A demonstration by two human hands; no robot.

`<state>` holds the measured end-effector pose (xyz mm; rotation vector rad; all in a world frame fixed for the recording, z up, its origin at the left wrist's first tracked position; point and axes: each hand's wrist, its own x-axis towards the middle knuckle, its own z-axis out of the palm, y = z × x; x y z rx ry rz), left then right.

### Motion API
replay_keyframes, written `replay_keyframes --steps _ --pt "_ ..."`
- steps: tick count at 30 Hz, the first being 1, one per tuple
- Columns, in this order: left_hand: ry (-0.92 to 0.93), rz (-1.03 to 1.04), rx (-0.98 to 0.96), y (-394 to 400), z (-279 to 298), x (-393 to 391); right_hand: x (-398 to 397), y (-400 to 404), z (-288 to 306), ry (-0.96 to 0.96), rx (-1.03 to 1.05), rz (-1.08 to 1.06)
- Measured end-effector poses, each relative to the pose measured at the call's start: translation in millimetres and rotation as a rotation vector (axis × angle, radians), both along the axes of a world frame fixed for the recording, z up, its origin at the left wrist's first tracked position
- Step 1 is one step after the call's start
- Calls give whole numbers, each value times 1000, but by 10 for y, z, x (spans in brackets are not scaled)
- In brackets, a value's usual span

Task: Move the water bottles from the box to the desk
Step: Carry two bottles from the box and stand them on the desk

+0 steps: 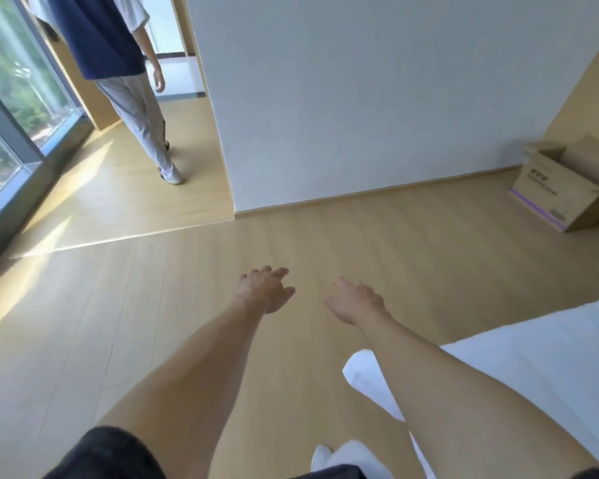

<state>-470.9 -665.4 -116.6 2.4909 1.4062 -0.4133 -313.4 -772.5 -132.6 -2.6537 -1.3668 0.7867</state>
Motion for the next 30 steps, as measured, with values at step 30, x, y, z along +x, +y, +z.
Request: replay_keyframes --steps 30 --pt "-51 -598 -38 3739 -94 4532 3571 3145 143 -54 -67 -540"
